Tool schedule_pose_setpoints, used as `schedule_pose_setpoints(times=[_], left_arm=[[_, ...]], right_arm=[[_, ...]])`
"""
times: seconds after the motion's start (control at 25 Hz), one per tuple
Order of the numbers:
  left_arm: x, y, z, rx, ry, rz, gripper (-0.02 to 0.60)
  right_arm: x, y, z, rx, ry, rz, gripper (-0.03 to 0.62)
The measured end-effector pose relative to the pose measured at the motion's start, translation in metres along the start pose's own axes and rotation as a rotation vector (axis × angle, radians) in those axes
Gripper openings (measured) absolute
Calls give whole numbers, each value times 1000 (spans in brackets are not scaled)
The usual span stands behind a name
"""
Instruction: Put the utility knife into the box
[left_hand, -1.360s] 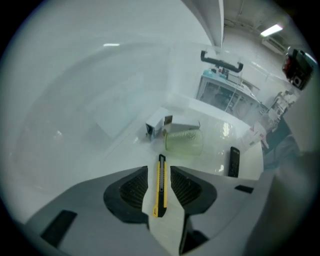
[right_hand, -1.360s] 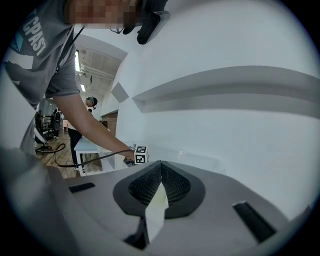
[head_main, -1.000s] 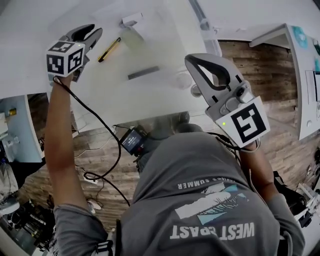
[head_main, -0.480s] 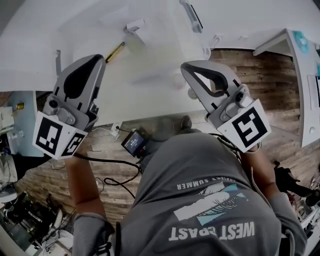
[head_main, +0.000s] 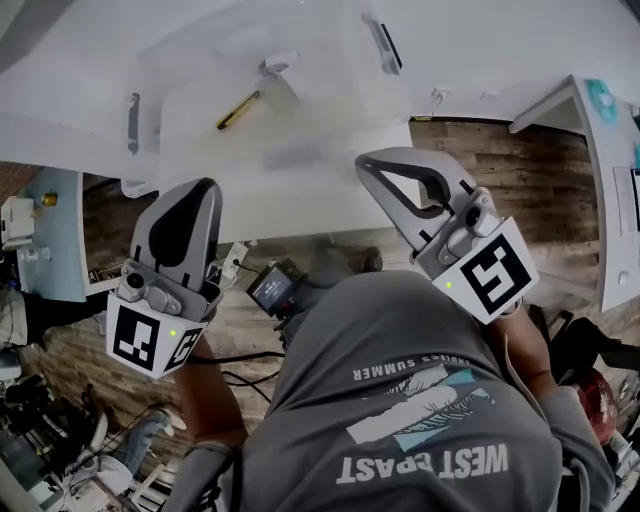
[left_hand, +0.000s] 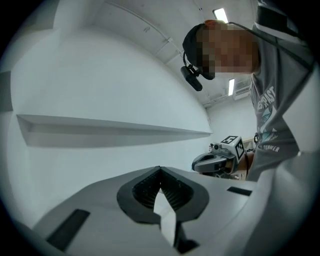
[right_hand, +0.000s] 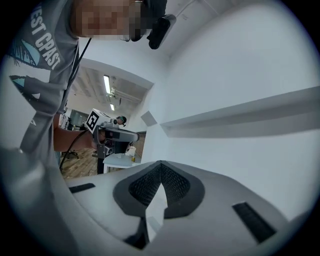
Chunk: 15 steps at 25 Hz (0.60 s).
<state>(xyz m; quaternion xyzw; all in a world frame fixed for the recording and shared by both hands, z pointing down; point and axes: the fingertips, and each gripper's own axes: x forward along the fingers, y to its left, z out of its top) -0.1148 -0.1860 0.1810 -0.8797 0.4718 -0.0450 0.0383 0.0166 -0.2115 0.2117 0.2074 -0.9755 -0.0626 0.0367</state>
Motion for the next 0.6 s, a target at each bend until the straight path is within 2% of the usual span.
schedule_pose_setpoints(times=[0.16,0.6], left_arm=[[-10,-4,7,-12,-19,41,9],[-22,-17,14,-15,-10,45,9]], right_arm=[[-4,11,4,7,-11,22,8],[-8,31,9,14,-21,46,9]])
